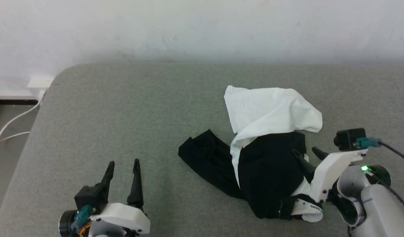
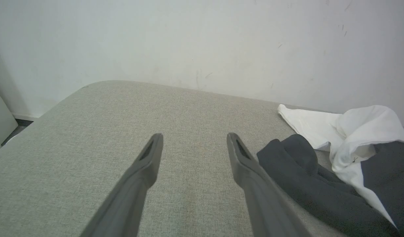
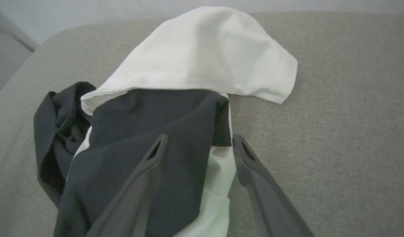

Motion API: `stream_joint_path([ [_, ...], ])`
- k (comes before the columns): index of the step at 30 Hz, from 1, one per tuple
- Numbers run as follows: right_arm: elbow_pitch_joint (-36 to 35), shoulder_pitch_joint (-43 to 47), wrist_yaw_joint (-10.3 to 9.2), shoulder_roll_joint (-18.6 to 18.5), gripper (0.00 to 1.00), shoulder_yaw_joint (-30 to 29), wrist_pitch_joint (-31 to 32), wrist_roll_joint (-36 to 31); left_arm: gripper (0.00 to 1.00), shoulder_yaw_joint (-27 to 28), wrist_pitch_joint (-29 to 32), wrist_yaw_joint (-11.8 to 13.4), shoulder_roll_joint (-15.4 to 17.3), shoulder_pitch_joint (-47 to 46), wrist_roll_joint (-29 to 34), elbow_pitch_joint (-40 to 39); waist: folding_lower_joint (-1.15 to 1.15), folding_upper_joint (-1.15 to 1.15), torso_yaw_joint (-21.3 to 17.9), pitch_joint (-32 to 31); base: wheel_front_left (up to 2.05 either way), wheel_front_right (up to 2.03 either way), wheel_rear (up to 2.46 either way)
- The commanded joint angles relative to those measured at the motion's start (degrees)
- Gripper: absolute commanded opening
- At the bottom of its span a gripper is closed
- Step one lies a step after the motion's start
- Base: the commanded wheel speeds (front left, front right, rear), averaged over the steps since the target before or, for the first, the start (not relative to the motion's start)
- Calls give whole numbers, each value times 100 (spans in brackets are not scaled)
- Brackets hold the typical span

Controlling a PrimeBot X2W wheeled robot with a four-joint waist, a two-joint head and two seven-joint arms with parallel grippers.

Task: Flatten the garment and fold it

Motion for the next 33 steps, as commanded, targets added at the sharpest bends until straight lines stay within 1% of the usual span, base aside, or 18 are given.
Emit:
stream_joint_path([
  [1,253,-196,-5,-32,100,85,103,70,100,-28,-23,9,-19,-97,-1,18,0,0,57,38,0,0,0],
  [3,477,-348,-5,-73,100,282,240,170,100,-37,-25,9,-35,-114,-2,30,0,0,96,62,0,0,0],
  [4,570,-403,-5,-96,84,391,333,246,100,-32,-26,5,-35,-119,-9,43,0,0,110,69,0,0,0],
  [5,646,-449,-5,-136,44,497,428,306,100,-25,-27,1,-36,-125,-14,55,0,0,121,79,0,0,0],
  [6,692,-490,-5,-171,18,586,489,373,100,-20,-28,-4,-38,-131,-19,66,0,0,131,89,0,0,0],
  [7,712,-521,-5,-196,0,648,506,451,100,-14,-30,-8,-41,-134,-23,78,0,0,139,91,0,0,0],
  [10,657,-621,-5,-312,0,736,306,502,100,9,-33,-5,-51,-128,-29,109,0,0,142,74,0,0,0],
  [13,530,-730,-5,-427,0,678,-6,411,100,37,-35,1,-51,-101,-30,127,0,0,113,27,0,0,0],
  [15,393,-813,-5,-535,0,510,-201,287,100,53,-37,8,-46,-87,-25,130,0,0,81,-13,0,0,0],
  [17,256,-858,-5,-662,0,225,-296,152,100,62,-37,10,-43,-75,-18,119,0,0,48,-35,0,0,0],
  [20,154,-834,-5,-917,0,-458,-248,-89,100,58,-38,8,-46,-69,-6,91,0,0,14,-24,0,0,0],
  [27,257,-504,-5,-1384,0,-2438,-106,-682,100,69,-40,-13,-57,-115,2,40,0,0,-42,213,0,0,0],
  [28,257,-504,-5,-1384,0,-2438,-106,-682,100,69,-40,-13,-57,-115,2,40,0,0,-42,213,0,0,0],
  [31,498,-274,-5,-1479,0,-3169,-249,-897,100,80,-40,-31,-57,-163,11,35,0,0,-46,344,0,0,0],
  [33,737,-160,-5,-1436,0,-3539,-411,-1030,100,91,-40,-44,-56,-198,22,34,0,0,-53,407,0,0,0],
])
